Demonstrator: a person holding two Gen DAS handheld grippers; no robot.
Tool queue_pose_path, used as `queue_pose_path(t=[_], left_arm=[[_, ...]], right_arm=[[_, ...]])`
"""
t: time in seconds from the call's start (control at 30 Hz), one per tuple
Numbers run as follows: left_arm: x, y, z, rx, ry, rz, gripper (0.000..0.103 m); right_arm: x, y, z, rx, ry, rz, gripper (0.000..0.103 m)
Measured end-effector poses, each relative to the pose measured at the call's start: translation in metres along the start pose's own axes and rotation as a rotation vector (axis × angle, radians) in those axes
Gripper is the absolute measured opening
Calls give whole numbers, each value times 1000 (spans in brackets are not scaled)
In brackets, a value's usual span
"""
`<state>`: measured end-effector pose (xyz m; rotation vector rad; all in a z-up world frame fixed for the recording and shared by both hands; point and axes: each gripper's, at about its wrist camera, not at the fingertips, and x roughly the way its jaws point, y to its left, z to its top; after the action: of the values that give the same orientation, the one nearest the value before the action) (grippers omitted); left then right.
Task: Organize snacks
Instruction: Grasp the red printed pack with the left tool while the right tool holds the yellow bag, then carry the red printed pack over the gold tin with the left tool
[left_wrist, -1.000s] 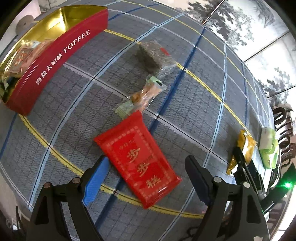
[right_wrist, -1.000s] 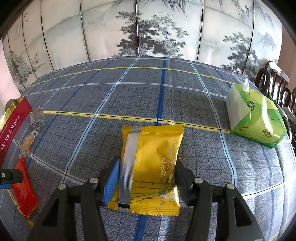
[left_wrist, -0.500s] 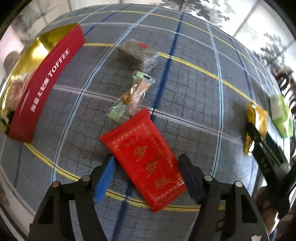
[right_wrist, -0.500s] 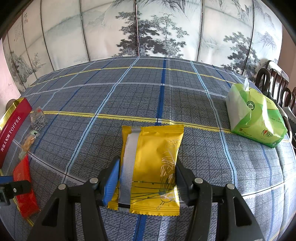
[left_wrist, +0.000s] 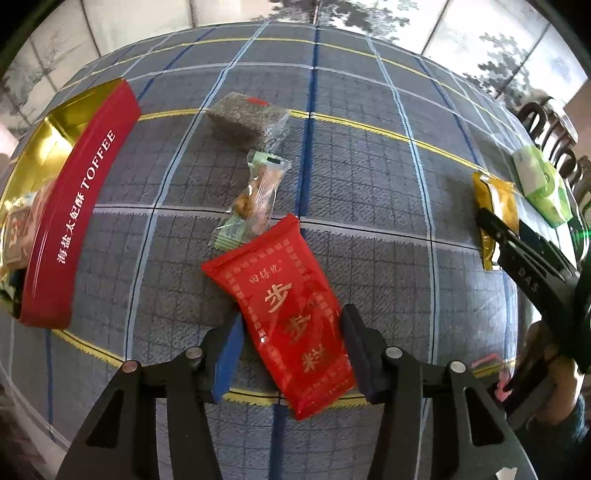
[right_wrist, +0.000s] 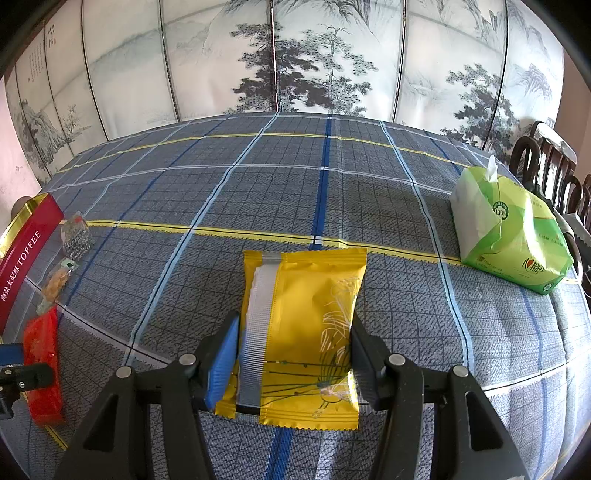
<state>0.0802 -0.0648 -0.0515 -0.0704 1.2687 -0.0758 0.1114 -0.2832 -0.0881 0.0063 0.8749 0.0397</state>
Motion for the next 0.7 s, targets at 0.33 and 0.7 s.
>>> queue_pose_path(t=[0.33,0.7], left_arm=[[-7,5,-5,41,-20,-7,46],[-41,11,-6,100,-101,-15,46]], right_arm=[[0,3,-1,-7,2,-11,57],[0,5,0,-15,3,-21,57]])
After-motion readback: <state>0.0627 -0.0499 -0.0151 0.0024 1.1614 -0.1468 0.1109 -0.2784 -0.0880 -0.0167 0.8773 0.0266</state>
